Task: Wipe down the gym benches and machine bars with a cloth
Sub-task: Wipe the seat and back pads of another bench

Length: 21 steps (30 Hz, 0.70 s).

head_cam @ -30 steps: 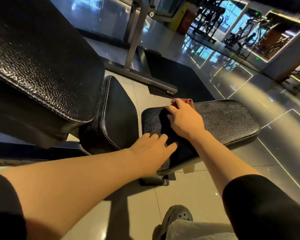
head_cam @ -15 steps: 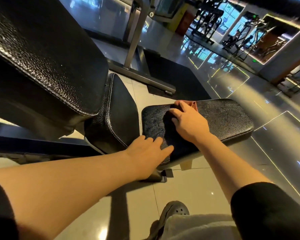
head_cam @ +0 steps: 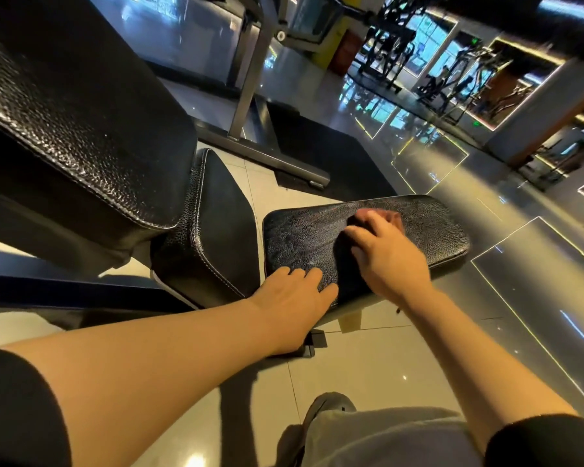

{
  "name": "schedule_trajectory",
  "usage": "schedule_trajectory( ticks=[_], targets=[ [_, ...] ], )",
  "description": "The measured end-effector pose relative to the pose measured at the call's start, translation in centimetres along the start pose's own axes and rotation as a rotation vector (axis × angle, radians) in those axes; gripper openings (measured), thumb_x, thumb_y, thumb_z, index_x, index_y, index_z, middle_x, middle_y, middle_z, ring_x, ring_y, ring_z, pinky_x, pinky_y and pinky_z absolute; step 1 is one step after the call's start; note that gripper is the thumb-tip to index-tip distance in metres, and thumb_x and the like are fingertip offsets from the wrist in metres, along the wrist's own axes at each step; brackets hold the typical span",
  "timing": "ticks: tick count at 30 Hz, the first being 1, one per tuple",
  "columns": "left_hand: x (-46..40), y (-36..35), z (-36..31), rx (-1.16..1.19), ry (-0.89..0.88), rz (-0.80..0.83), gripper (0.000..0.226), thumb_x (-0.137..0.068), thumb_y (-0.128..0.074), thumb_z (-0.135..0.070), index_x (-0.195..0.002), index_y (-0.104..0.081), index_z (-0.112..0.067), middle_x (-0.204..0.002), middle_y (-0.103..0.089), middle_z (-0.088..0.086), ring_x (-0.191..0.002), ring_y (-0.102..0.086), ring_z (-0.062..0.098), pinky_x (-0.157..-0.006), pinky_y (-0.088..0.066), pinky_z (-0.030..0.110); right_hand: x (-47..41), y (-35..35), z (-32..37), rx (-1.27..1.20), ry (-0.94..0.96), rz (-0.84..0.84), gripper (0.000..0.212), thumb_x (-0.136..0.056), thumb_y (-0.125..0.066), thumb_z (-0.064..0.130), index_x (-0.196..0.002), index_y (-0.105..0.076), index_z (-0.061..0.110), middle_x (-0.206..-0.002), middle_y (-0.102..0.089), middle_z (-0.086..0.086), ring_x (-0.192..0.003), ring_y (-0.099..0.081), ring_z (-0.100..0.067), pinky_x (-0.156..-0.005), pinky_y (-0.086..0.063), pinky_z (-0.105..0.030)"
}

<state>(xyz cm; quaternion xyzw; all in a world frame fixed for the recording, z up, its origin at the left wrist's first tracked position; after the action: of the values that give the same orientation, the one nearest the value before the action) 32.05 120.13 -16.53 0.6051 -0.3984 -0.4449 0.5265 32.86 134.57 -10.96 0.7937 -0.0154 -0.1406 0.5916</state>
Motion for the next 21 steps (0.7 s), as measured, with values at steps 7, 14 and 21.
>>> schedule_trajectory(
  ticks=[7, 14, 21],
  targets=[
    [-1.8, 0.7, -0.7, 0.062, -0.015, -0.070, 0.067, -0.090, -0.060, -0.022, -0.146, -0.024, -0.017, -0.139, -0.037, 0.012, -0.119, -0.044, 0.029, -0.101, -0.039, 0.040, 1.2, 0.5, -1.1, -0.067, -0.032, -0.019, 0.038, -0.097, -0.053, 0.029, -0.134, -0.055, 0.026, -0.148, -0.040, 0.002, -0.129, -0.042, -0.027, -0.099, -0.046, -0.041],
    [-3.5, 1.5, -1.9, 0.121, -0.039, -0.163, 0.066, -0.094, -0.055, -0.031, -0.149, -0.021, -0.020, -0.145, -0.034, 0.007, -0.128, -0.039, 0.026, -0.108, -0.034, 0.038, 3.2, 1.8, -4.1, -0.085, -0.243, -0.148, 0.038, -0.095, -0.055, 0.026, -0.133, -0.056, 0.024, -0.145, -0.043, -0.002, -0.131, -0.040, -0.025, -0.103, -0.042, -0.040],
    [-5.0, 4.4, -1.0, 0.518, 0.188, -0.376, 0.052, -0.095, -0.055, -0.037, -0.140, -0.034, -0.022, -0.134, -0.045, -0.002, -0.120, -0.048, 0.018, -0.097, -0.044, 0.035, 4.5, 2.0, -1.8, -0.333, -0.132, -0.206, 0.051, -0.079, -0.071, 0.006, -0.128, -0.060, 0.015, -0.132, -0.057, -0.004, -0.120, -0.052, -0.026, -0.096, -0.046, -0.042]
  ],
)
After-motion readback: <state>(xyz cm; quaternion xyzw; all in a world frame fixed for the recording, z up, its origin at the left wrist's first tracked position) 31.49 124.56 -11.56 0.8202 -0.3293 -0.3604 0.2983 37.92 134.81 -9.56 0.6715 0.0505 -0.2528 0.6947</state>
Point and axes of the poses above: each hand's wrist, its own x-axis away from the middle knuckle, its own y-axis out of the back of the hand, z = x × y, the point moved 6 cm from there along -x, towards the middle knuckle
